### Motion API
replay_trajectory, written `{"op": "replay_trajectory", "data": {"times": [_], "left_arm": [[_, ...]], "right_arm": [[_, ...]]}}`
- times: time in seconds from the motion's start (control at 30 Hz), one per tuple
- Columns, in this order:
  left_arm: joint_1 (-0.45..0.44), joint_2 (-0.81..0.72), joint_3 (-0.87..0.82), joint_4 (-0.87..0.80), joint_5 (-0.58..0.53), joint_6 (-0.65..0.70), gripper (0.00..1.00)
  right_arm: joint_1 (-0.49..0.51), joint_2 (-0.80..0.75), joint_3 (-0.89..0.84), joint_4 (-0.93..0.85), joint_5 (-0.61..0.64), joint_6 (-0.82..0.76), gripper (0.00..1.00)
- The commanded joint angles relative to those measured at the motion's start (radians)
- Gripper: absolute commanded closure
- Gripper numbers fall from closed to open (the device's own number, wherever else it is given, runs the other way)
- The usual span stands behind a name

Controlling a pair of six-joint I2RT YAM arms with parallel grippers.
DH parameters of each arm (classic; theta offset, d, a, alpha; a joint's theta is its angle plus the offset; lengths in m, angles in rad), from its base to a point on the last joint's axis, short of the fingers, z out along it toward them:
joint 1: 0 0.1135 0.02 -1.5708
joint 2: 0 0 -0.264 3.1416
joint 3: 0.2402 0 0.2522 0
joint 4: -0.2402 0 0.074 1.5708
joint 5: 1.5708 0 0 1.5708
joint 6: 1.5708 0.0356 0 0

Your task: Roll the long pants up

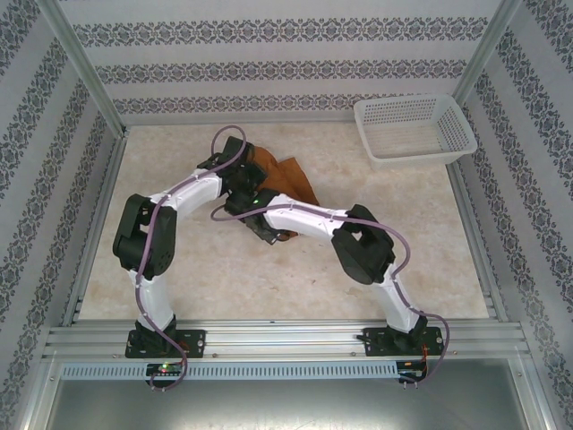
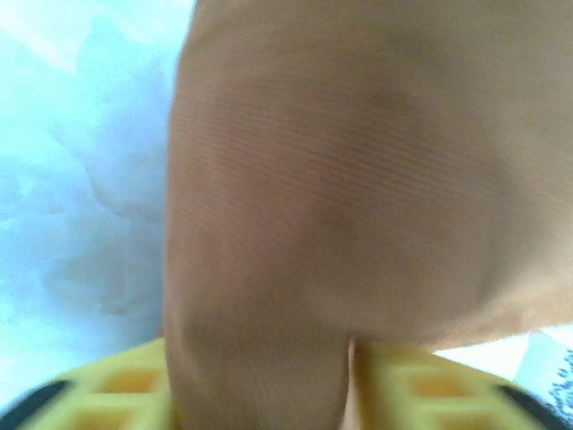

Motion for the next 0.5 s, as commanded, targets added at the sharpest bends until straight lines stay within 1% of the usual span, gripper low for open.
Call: {"op": "replay_trajectory", "data": {"times": [0.0, 0.13, 0.23, 0.33, 0.47], "left_arm": [[0.051, -0.031, 0.135, -0.048, 0.025, -0.034, 0.00], [0.090, 0.034, 0.300, -0.156, 0.000, -0.008, 0.00], [0.102, 0.045, 0.353, -0.187, -0.005, 0.019, 0.00], [0.100, 0.025, 0.327, -0.183, -0.003, 0.031, 0.00], [0.099, -0.028, 0.185, -0.095, 0.016, 0.029, 0.00]], "right_arm": [[-0.069, -0.071, -0.083, 0.039, -0.139, 0.068, 1.00], [-0.072, -0.175, -0.163, 0.086, -0.223, 0.104, 1.00], [-0.097, -0.231, -0.184, 0.098, -0.303, 0.128, 1.00], [-0.148, -0.282, -0.211, 0.131, -0.418, 0.160, 1.00], [-0.253, -0.334, -0.269, 0.206, -0.643, 0.228, 1.00]]}}
